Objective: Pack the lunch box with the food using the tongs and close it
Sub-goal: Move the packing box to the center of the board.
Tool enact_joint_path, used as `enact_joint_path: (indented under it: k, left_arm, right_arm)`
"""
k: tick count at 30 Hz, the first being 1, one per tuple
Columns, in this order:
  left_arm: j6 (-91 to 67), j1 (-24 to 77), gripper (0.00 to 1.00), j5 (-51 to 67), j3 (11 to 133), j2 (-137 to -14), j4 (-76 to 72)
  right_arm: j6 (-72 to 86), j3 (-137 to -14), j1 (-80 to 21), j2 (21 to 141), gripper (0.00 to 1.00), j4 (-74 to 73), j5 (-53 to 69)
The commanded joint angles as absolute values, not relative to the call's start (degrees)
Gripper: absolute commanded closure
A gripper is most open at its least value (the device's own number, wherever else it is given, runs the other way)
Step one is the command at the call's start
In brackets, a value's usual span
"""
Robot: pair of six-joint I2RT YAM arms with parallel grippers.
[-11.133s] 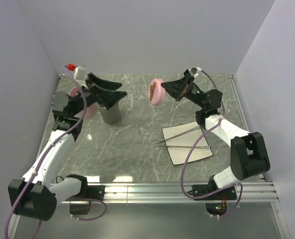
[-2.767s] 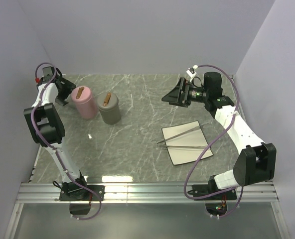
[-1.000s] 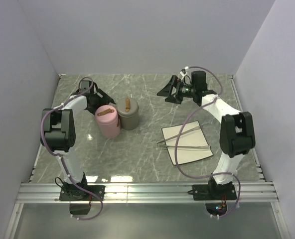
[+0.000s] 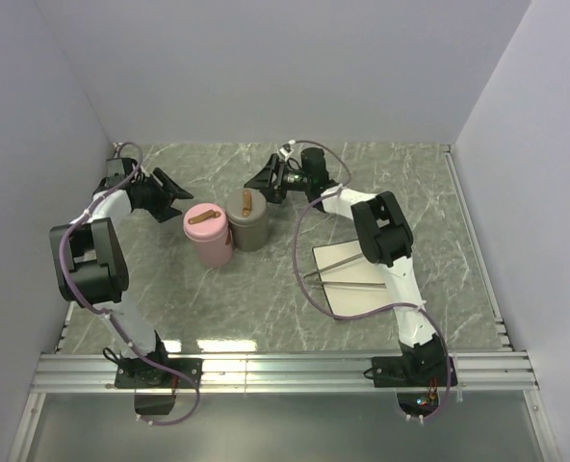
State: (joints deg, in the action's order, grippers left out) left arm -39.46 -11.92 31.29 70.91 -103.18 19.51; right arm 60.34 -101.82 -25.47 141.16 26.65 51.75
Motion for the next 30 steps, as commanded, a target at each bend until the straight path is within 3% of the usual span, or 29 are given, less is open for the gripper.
enact_joint_path:
  k: [1, 11, 30]
  left_arm:
    - [-33.4, -12.5, 0.32, 38.6, 69.1, -99.0, 18.6]
    - [-28.5, -12.7, 0.35, 38.5, 67.9, -100.2, 23.2]
    - [-26.1, -6.1, 0.37, 40.2, 60.6, -98.0, 25.9]
  right_arm:
    - [64.7, -105.1, -26.9, 143.1, 0.18, 35.5, 54.1]
    - [73.8, -98.7, -28.7, 143.8, 0.2, 46.2, 57.1]
    - [78.9, -81.0, -29.5, 132.6, 0.24, 55.4, 58.8]
